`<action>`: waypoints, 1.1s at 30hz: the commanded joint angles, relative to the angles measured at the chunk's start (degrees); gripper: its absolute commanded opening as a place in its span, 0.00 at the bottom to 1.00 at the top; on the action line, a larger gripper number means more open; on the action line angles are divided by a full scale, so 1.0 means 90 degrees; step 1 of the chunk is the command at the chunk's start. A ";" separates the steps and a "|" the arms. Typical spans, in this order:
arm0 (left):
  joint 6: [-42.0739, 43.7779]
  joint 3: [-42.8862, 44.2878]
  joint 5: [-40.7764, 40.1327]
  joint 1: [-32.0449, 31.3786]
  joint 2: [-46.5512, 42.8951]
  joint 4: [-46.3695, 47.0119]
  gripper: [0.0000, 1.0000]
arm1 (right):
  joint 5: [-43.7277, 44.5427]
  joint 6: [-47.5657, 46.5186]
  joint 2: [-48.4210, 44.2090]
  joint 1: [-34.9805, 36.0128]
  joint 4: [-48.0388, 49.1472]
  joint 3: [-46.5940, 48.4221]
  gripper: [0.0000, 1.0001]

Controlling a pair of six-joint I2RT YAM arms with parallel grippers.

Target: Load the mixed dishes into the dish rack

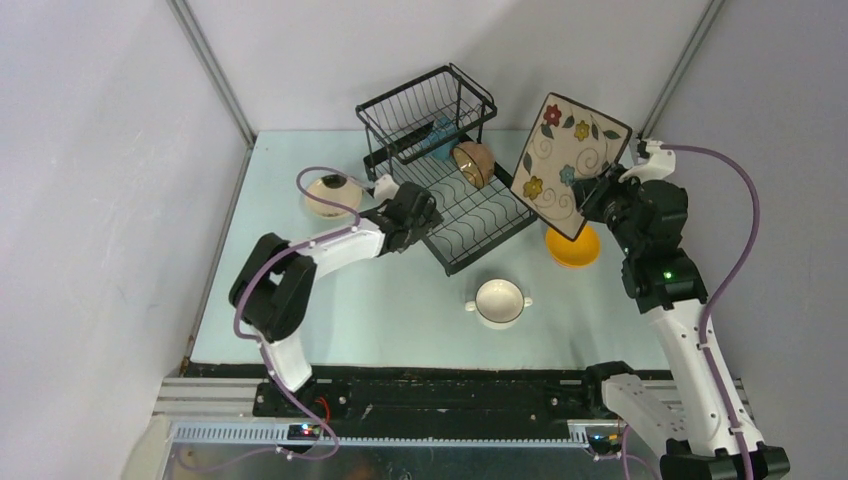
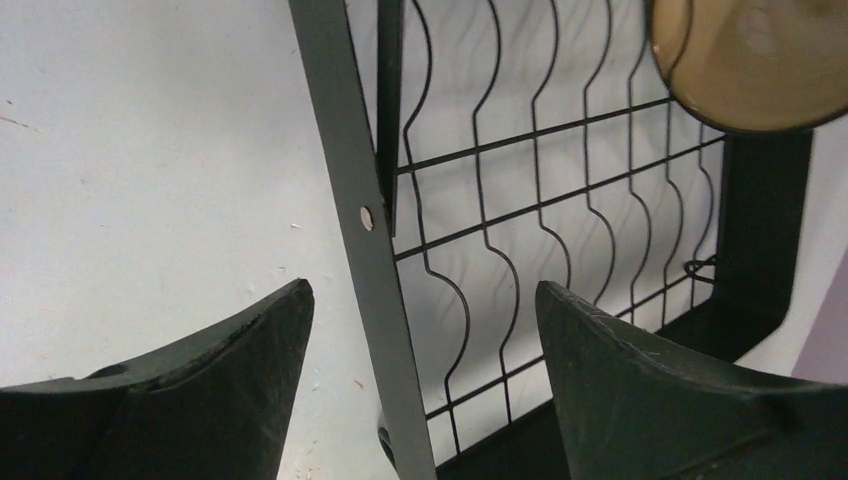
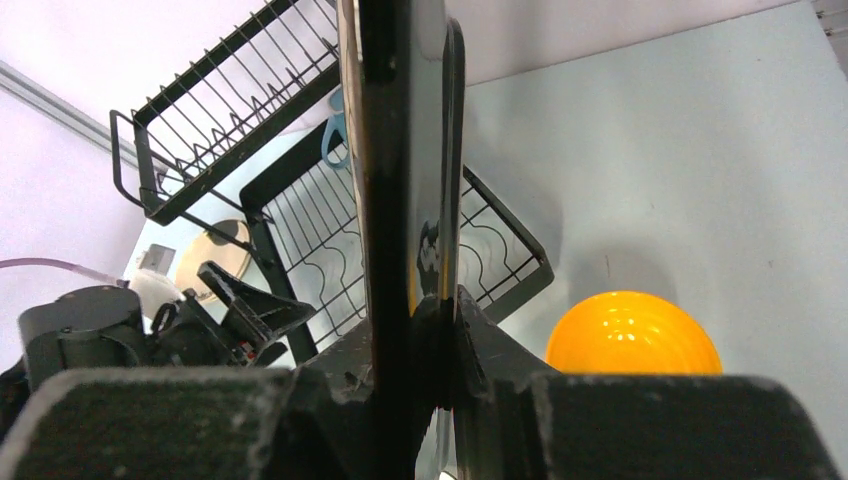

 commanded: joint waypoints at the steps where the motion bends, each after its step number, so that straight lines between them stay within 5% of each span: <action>1: -0.0431 0.0316 -0.0185 -0.0046 0.0336 -0.0077 0.85 | -0.0181 -0.0006 -0.0057 -0.0015 0.1907 0.0729 0.00; 5: -0.0500 0.0253 -0.0055 -0.0103 0.0389 -0.0268 0.72 | -0.0522 -0.0283 0.0119 -0.0024 0.2177 0.0841 0.00; 18: -0.0511 -0.0849 -0.0224 -0.0640 -0.0568 -0.0046 0.03 | -0.0723 -0.1171 0.1356 0.0161 0.2808 0.2089 0.00; 33: -0.1105 -0.1423 0.0009 -0.1315 -0.1219 -0.0009 0.00 | 0.0009 -0.2831 0.2987 0.1317 0.2842 0.3904 0.00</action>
